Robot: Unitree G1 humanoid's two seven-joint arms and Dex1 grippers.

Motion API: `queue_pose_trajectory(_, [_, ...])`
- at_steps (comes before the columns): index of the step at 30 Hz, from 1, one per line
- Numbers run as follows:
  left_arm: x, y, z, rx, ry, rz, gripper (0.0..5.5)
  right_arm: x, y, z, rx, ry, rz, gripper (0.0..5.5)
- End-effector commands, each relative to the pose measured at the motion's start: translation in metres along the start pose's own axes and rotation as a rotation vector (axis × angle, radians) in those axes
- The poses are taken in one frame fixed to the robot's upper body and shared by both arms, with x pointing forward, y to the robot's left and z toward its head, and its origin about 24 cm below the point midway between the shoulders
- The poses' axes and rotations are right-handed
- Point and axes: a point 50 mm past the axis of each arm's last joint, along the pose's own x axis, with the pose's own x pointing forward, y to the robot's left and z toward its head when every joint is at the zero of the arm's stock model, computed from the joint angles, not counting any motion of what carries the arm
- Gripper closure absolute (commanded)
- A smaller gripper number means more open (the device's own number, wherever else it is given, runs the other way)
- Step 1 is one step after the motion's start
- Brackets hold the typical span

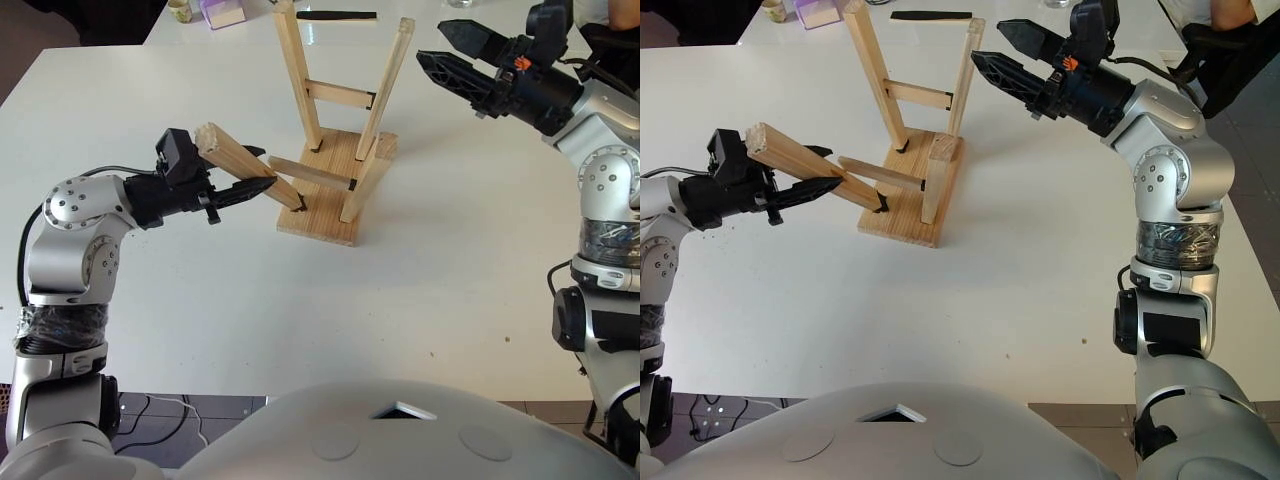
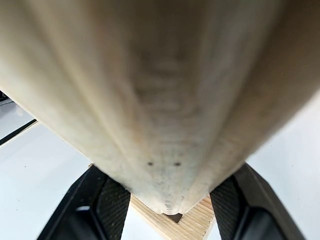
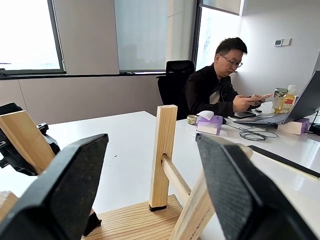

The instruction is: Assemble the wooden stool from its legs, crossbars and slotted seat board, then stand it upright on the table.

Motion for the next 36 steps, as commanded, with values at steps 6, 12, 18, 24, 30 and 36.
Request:
queue_pose_trajectory(6, [0.009,-0.056,-0.039,-0.257,0.094,-0.164,3.44,-0.001,0.001,0.0,-0.021,0.01,0.001,2.26])
queue_pose_trajectory(12, [0.015,-0.064,-0.029,-0.25,0.037,-0.156,3.44,-0.003,0.001,-0.001,-0.024,0.016,-0.005,2.26])
queue_pose_trajectory(18, [-0.019,-0.023,-0.001,-0.073,0.084,0.022,3.44,-0.008,0.002,-0.004,-0.026,0.013,-0.026,2.26])
queue_pose_trajectory(24, [-0.034,-0.008,0.001,-0.032,0.11,0.094,3.45,-0.005,0.004,-0.005,-0.026,0.009,-0.016,2.26])
queue_pose_trajectory(30, [-0.039,0.012,-0.007,-0.009,0.108,0.193,3.45,0.0,0.005,-0.006,-0.023,0.009,0.001,2.26])
queue_pose_trajectory(36, [-0.032,0.011,-0.021,-0.06,0.096,0.184,3.45,0.002,0.006,-0.007,-0.016,0.008,0.008,2.26])
